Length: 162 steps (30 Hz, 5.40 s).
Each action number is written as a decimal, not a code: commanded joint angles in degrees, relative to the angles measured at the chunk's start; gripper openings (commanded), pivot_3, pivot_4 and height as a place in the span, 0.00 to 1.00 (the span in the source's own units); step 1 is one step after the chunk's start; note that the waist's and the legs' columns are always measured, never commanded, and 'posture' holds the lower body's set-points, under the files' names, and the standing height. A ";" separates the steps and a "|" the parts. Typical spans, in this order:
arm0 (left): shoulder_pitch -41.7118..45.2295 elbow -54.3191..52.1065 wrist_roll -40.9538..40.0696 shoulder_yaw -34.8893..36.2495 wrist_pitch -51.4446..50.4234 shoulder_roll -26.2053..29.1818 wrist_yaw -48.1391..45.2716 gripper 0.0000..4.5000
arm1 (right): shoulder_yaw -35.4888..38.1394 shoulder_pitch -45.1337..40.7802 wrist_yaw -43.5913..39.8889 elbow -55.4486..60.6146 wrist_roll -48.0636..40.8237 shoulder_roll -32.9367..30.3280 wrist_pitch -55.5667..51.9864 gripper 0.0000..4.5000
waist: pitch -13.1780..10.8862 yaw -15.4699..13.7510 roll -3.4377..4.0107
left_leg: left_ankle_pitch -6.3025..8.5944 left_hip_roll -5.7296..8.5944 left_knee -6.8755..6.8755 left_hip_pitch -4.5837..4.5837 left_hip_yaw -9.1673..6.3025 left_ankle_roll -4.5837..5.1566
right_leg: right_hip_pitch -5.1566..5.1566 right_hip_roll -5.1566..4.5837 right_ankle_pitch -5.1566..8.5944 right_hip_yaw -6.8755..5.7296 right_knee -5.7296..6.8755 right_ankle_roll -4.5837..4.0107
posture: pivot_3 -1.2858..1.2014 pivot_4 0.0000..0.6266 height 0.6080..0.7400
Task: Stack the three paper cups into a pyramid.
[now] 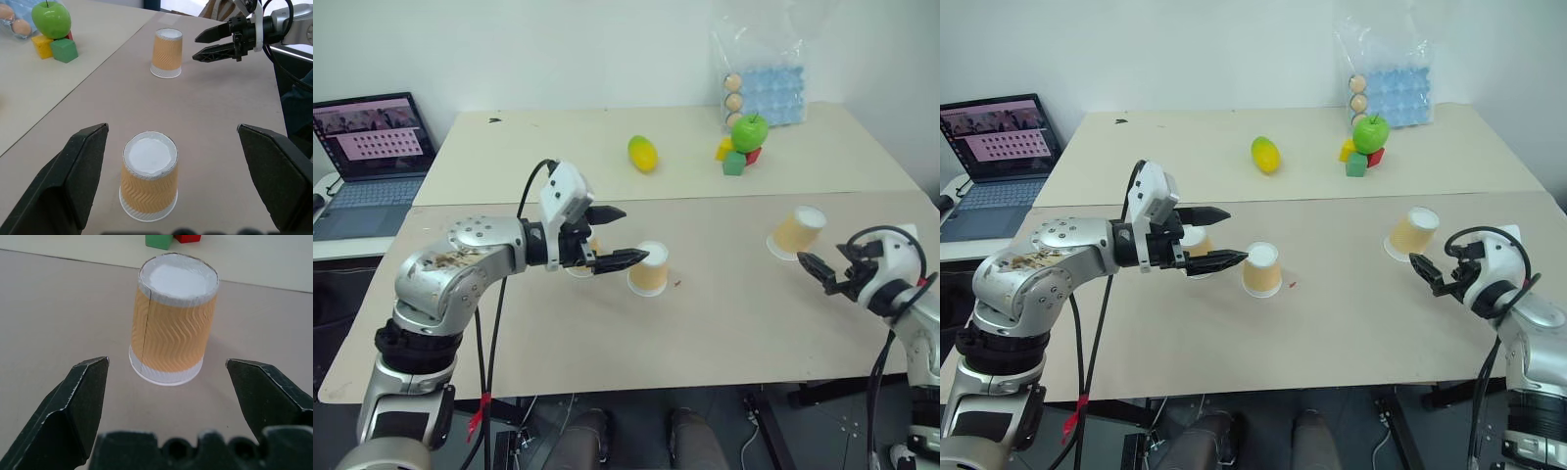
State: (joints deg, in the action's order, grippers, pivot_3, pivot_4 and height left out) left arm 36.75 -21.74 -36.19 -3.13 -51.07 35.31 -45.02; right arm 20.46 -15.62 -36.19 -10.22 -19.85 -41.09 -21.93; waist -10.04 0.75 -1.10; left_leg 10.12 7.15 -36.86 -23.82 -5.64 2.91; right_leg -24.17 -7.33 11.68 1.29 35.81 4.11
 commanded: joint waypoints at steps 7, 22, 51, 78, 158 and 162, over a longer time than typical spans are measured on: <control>0.37 -1.71 -0.93 2.32 0.50 -0.21 1.24 1.00 | -3.41 -9.73 -2.85 -12.10 3.19 -0.86 7.66 0.99 | 0.00 0.01 0.00 | 0.00 0.02 0.00 0.00 0.00 0.00 | 0.01 0.00 -0.11 0.00 0.00 -0.18 | 0.52 0.24 1.00; -0.43 -2.66 -0.60 2.22 0.38 -0.31 2.55 1.00 | -7.85 -25.73 -5.07 -33.66 9.05 -0.83 18.66 0.99 | -0.02 0.11 0.01 | -0.01 0.02 0.02 0.00 0.00 0.01 | -0.01 0.06 -0.13 0.02 0.00 -0.21 | 0.52 0.24 1.00; 1.35 -2.62 2.99 -0.52 2.18 1.96 1.17 1.00 | -17.00 -14.01 -19.46 22.87 -4.85 -7.25 -16.57 0.61 | -0.06 -0.08 0.07 | 0.20 -0.02 0.01 -0.03 -0.05 -0.33 | -0.06 0.03 0.05 0.03 0.02 0.08 | 0.52 0.24 1.00; 0.86 -3.38 3.04 0.32 2.04 1.85 1.59 1.00 | -25.52 -15.64 -18.28 15.75 -0.73 2.73 -9.76 0.61 | -0.06 -0.06 0.05 | 0.19 0.00 0.01 -0.05 -0.06 -0.31 | -0.08 0.03 -0.10 -0.01 0.01 -0.16 | 0.52 0.24 1.00; -19.25 5.61 15.79 5.32 21.00 -6.74 14.35 1.00 | -11.75 -13.66 -30.24 21.03 -17.83 -14.34 -20.86 0.98 | -0.16 -1.47 -0.10 | 0.24 -0.07 0.00 -0.33 -0.09 -0.40 | -0.26 -0.11 -0.15 -0.23 -0.07 -0.30 | 0.52 0.24 1.00; -16.35 8.64 18.02 3.23 23.34 -10.03 15.40 1.00 | -11.39 -13.07 -29.38 21.90 -18.06 -14.04 -21.01 0.98 | -0.16 -1.51 -0.11 | 0.23 -0.05 -0.02 -0.35 -0.09 -0.39 | -0.22 -0.11 -0.15 -0.27 -0.12 -0.28 | 0.52 0.24 1.00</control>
State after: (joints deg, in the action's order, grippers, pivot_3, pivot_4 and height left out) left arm 18.85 -12.97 -19.18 0.53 -29.89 25.71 -30.06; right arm 6.21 -28.36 -65.99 9.74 -36.90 -54.98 -43.97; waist -10.19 -0.76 -1.21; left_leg 10.35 7.11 -36.88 -24.17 -5.73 2.52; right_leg -24.39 -7.45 11.53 1.02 35.68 3.83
